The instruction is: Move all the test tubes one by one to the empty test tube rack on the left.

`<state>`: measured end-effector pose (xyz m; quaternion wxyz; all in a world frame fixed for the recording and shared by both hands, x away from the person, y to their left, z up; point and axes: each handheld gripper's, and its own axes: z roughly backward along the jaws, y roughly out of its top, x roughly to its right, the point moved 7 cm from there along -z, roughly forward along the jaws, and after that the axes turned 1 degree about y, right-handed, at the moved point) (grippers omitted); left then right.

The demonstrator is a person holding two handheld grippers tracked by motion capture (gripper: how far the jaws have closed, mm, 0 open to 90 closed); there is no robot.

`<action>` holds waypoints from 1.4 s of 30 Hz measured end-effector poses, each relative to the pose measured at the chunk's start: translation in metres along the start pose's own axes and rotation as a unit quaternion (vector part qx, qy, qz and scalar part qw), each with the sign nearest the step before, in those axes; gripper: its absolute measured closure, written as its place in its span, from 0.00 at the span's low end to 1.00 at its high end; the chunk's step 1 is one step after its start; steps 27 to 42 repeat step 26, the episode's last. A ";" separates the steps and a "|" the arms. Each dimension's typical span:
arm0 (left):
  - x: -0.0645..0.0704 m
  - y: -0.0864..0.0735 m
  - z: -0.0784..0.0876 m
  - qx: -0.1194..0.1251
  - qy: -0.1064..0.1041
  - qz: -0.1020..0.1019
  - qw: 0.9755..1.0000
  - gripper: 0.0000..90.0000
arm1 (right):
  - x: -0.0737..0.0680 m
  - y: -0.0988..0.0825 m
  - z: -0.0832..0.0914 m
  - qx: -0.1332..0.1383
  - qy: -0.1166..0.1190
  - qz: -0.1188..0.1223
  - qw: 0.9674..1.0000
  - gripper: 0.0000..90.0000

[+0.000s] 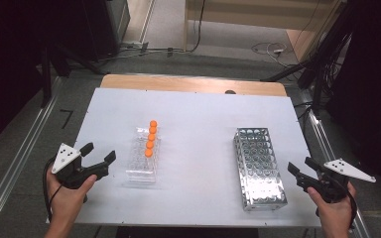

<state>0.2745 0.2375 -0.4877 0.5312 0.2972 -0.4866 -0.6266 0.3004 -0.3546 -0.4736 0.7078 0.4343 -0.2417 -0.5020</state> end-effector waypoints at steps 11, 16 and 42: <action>-0.007 -0.008 0.008 -0.001 0.013 0.000 1.000 0.17 | 0.008 -0.007 0.001 -0.009 -0.014 -0.008 1.000 0.30; -0.011 -0.011 0.010 -0.006 0.021 -0.002 1.000 0.17 | 0.016 -0.012 0.003 -0.013 -0.026 -0.020 0.999 0.30; -0.015 -0.015 0.007 -0.014 0.030 -0.003 0.999 0.16 | 0.036 -0.023 0.004 -0.025 -0.052 -0.041 0.997 0.30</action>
